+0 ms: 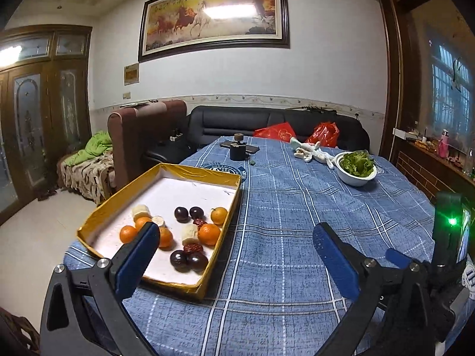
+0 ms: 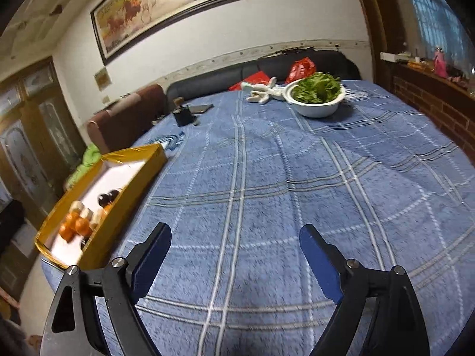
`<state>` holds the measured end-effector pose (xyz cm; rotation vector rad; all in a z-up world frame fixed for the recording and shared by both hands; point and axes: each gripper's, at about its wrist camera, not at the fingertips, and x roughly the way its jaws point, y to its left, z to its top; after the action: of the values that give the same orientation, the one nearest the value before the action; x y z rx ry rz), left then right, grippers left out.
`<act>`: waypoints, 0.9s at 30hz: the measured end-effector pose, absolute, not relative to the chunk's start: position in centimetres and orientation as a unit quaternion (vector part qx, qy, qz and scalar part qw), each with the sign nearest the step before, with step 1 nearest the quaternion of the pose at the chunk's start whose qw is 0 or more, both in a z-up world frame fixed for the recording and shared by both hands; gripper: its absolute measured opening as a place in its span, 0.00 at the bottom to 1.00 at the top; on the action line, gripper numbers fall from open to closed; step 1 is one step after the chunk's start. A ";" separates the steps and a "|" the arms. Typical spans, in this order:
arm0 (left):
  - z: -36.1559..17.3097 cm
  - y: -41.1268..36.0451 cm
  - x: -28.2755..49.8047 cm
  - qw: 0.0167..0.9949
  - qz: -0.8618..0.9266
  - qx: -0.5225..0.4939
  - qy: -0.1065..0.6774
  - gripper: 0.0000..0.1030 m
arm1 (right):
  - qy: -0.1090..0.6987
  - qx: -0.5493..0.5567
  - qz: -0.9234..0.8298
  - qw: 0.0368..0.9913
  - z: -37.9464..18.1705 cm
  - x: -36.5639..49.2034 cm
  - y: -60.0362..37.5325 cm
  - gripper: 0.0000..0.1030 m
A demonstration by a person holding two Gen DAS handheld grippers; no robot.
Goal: Organize fruits
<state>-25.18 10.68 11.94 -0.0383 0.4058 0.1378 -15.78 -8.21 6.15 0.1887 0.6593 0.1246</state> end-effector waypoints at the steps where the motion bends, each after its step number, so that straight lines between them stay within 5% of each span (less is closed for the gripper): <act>1: 11.9 10.7 -25.4 0.977 0.070 -0.017 0.202 1.00 | 0.322 0.084 0.053 0.942 6.3 -16.0 -8.1 0.90; 27: 12.2 11.7 -27.5 0.974 0.111 -0.002 0.198 1.00 | 0.246 0.008 0.023 0.969 9.5 -21.2 -5.6 1.00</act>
<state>-27.50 11.73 12.24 -0.0036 0.4004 0.2236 -21.18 -5.61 9.50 0.0166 0.4972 0.0467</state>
